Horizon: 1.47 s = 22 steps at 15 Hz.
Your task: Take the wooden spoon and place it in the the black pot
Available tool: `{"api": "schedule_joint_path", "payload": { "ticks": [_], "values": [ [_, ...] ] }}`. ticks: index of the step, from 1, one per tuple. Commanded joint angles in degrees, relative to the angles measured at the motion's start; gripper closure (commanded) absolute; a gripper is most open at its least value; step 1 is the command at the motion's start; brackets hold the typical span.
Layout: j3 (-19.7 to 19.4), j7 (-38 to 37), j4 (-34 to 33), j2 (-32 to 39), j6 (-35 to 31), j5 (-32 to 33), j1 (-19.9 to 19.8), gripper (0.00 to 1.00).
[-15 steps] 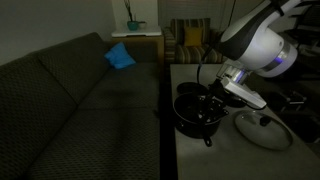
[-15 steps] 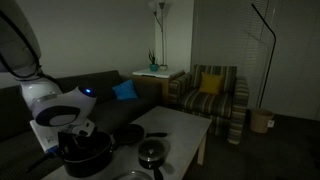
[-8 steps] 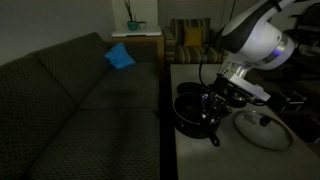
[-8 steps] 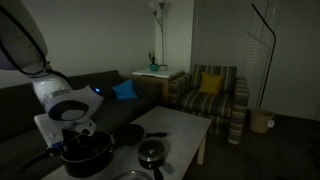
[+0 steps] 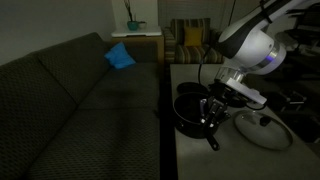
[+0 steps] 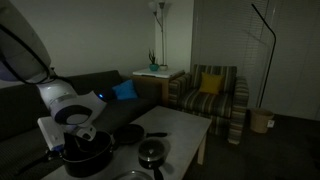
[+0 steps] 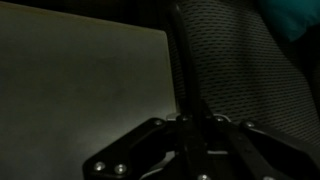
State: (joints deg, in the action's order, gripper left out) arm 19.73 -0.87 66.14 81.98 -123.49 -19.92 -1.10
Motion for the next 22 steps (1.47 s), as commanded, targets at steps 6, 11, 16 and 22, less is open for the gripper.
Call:
{"api": "schedule_joint_path", "payload": {
  "ticks": [6, 11, 16, 22],
  "values": [
    [-1.81, -6.63, -6.03, 1.85, 0.69, -4.87, 0.84, 0.97],
    [-1.31, -7.47, -6.49, 1.64, -0.67, -3.71, 0.52, 0.49],
    [-1.52, -7.45, -2.69, 0.01, -7.24, -4.01, 1.19, 0.12],
    [-3.43, -11.32, 10.54, -6.65, -20.94, -3.17, 3.81, 0.0]
  ]
}}
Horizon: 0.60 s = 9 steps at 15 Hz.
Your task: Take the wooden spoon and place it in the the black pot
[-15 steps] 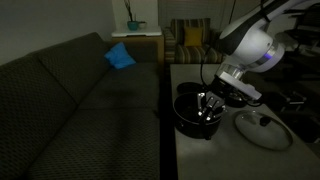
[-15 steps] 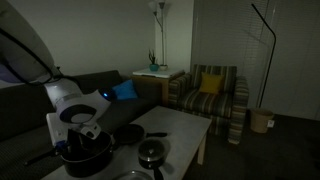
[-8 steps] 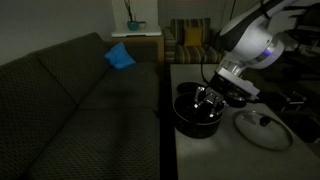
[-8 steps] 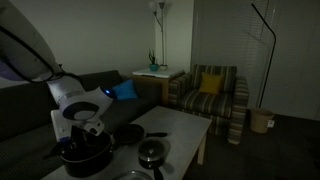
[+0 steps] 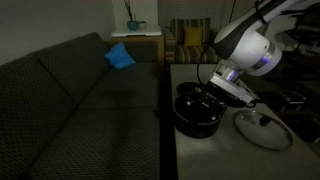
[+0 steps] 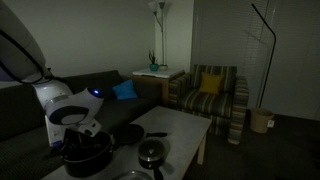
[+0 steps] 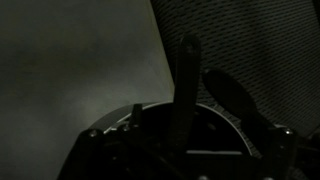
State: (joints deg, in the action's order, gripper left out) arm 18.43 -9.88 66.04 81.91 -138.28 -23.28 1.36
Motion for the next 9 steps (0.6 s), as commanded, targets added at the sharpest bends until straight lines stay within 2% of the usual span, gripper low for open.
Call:
{"api": "schedule_joint_path", "payload": {
  "ticks": [1, 6, 9],
  "values": [
    [-2.52, -3.05, 13.26, -7.99, -8.52, 0.38, 1.95, 0.0],
    [-4.0, -5.89, 25.24, -14.78, -18.37, -0.06, 4.56, 0.0],
    [-4.74, -7.25, 29.75, -17.38, -21.45, -0.19, 5.93, 0.0]
  ]
}}
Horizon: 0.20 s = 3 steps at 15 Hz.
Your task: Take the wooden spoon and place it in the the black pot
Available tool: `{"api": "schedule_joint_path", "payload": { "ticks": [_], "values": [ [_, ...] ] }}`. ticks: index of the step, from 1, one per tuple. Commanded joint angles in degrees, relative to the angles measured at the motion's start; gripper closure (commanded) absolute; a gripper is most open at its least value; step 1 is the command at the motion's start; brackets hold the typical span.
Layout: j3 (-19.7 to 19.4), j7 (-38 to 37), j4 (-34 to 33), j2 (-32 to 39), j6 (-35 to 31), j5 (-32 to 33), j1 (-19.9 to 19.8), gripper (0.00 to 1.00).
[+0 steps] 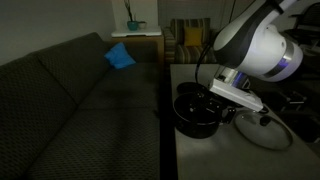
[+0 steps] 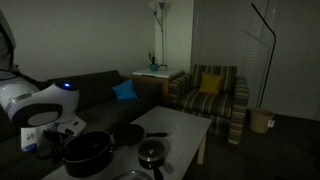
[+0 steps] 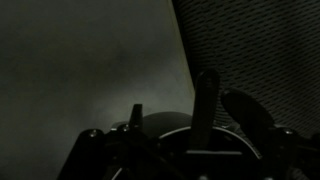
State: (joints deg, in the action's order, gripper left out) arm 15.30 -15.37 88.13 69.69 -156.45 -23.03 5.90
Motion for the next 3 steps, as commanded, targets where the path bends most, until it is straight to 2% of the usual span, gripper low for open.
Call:
{"api": "schedule_joint_path", "payload": {
  "ticks": [1, 3],
  "values": [
    [-1.7, -2.05, 8.48, -5.43, -3.72, -0.33, 1.64, 0.0],
    [-1.68, -1.96, 9.42, -5.71, -3.02, 0.1, 1.89, 0.0]
  ]
}}
